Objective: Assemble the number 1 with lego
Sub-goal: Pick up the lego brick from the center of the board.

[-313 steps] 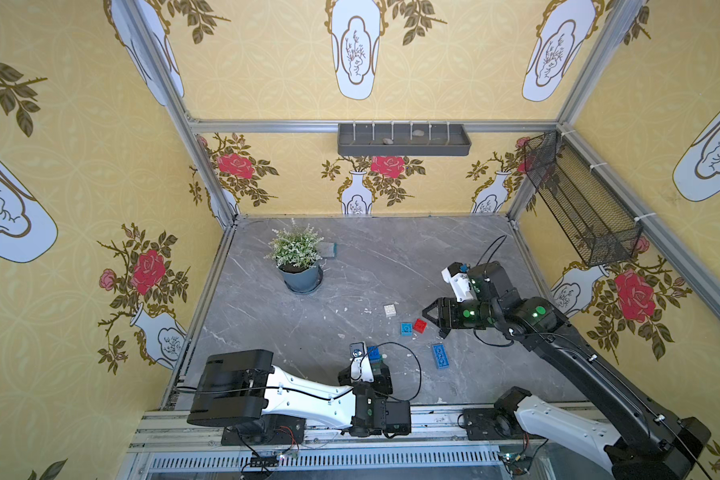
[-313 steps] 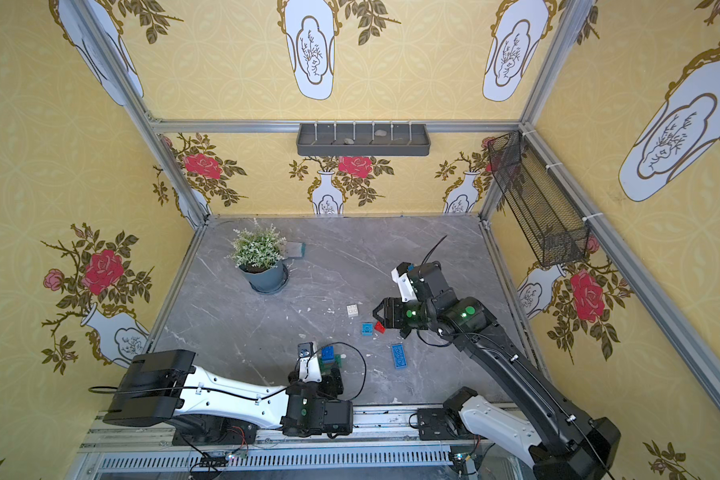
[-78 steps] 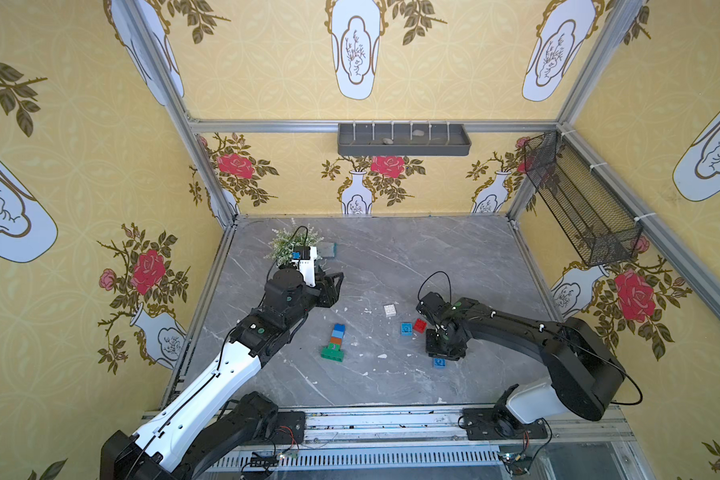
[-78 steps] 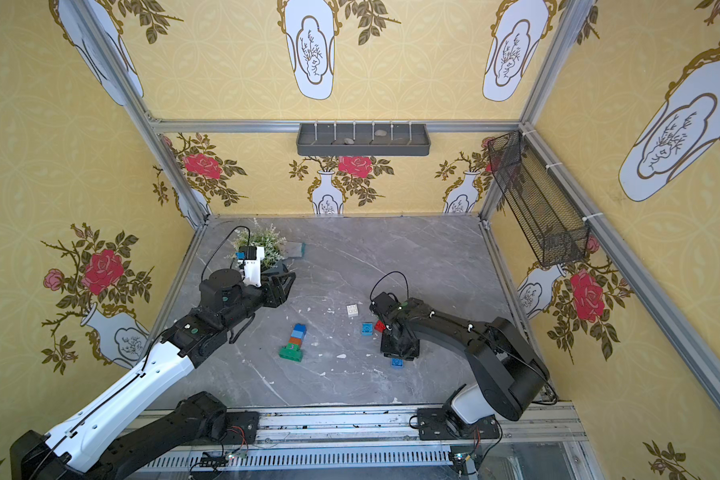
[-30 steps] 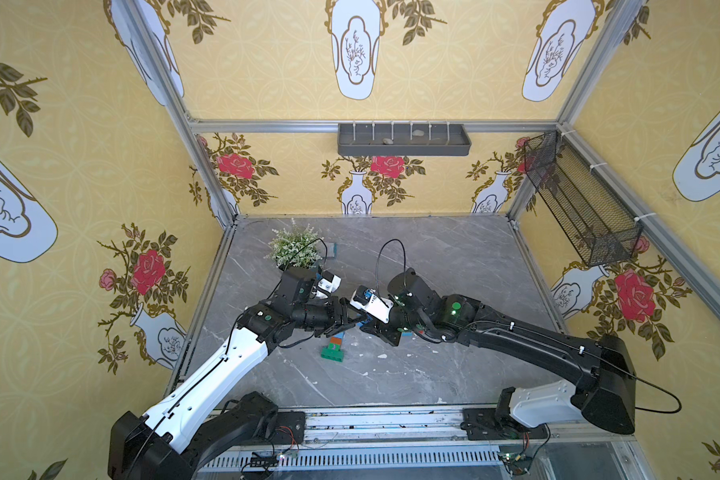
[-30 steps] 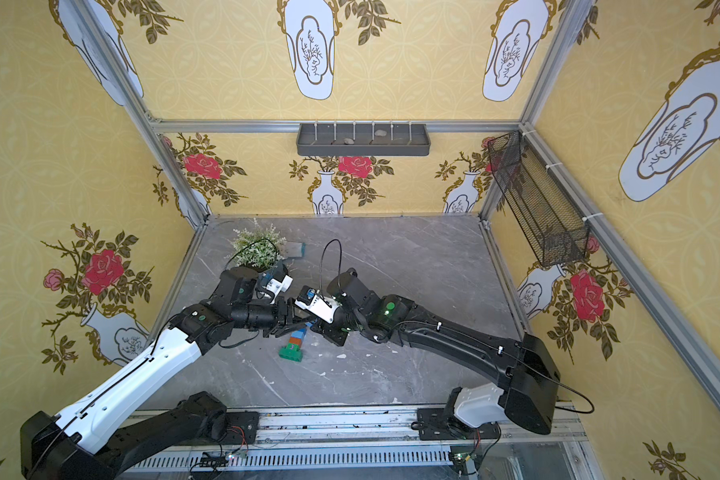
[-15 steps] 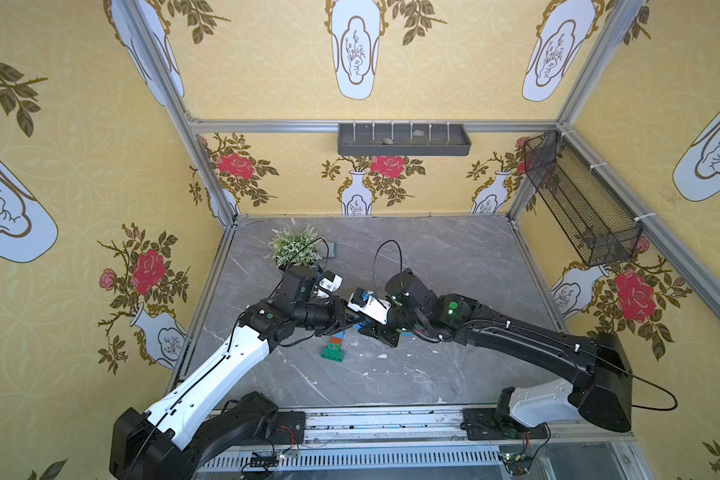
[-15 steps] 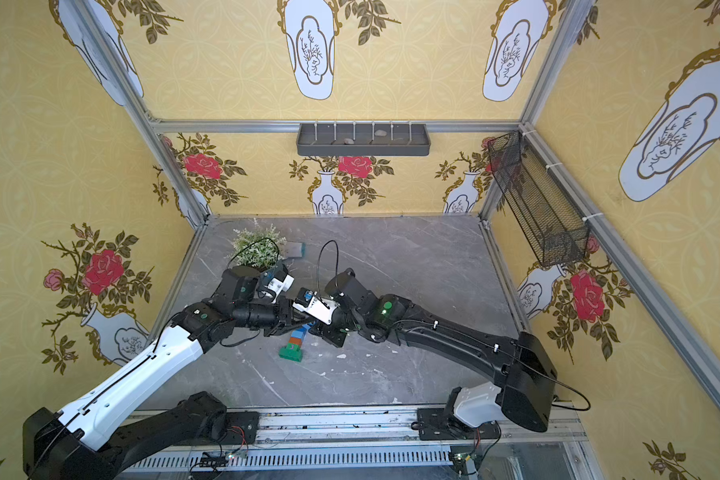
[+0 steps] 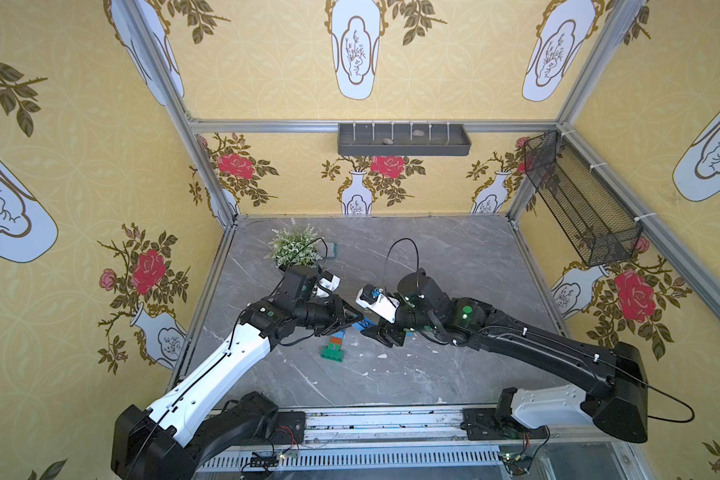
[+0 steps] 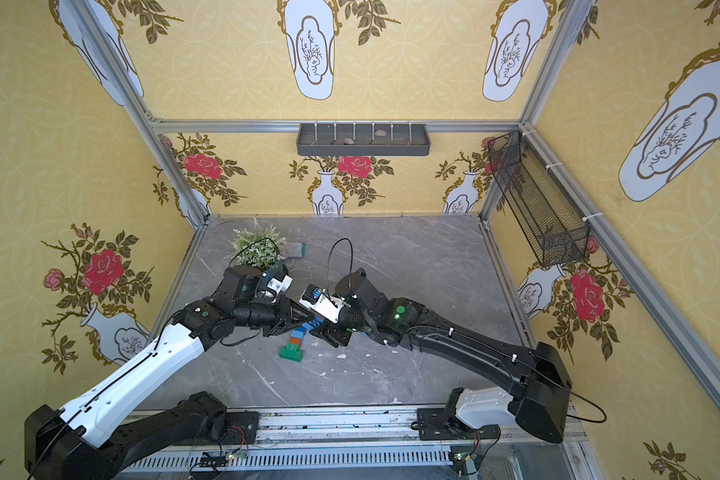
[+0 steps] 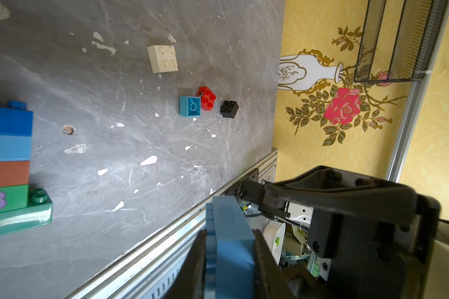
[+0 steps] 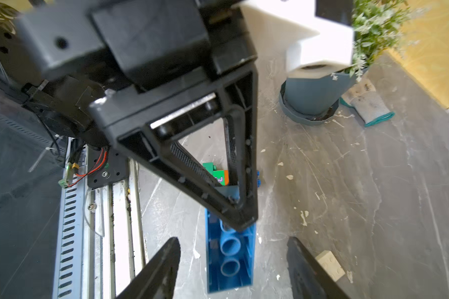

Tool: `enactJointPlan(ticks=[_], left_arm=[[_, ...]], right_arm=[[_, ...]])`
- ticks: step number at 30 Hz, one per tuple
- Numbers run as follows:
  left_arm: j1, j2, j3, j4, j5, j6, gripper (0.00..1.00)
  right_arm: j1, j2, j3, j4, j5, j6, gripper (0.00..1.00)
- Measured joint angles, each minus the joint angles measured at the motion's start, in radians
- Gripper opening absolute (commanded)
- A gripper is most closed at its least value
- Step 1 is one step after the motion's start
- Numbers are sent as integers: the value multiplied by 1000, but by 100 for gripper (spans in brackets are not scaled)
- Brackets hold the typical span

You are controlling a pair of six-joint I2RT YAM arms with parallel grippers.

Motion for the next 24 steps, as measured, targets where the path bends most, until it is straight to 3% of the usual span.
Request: enactJointPlan(ticks=[3,8,16,24], left_arm=[[24,2,-6,-1,-13,-67,18],[54,-29,-74,43,-17,-271,18],[60,-93,-208,175,18,-640,15],[62,-147,-268,248,30,-841,14]], right_arm=[[0,-74,-76,31,42,-6,68],[18,-153,-231,153,74,-137,68],[20,-74,-303,370,126,-367,67],[57,-10,-316,479,114,-475,64]])
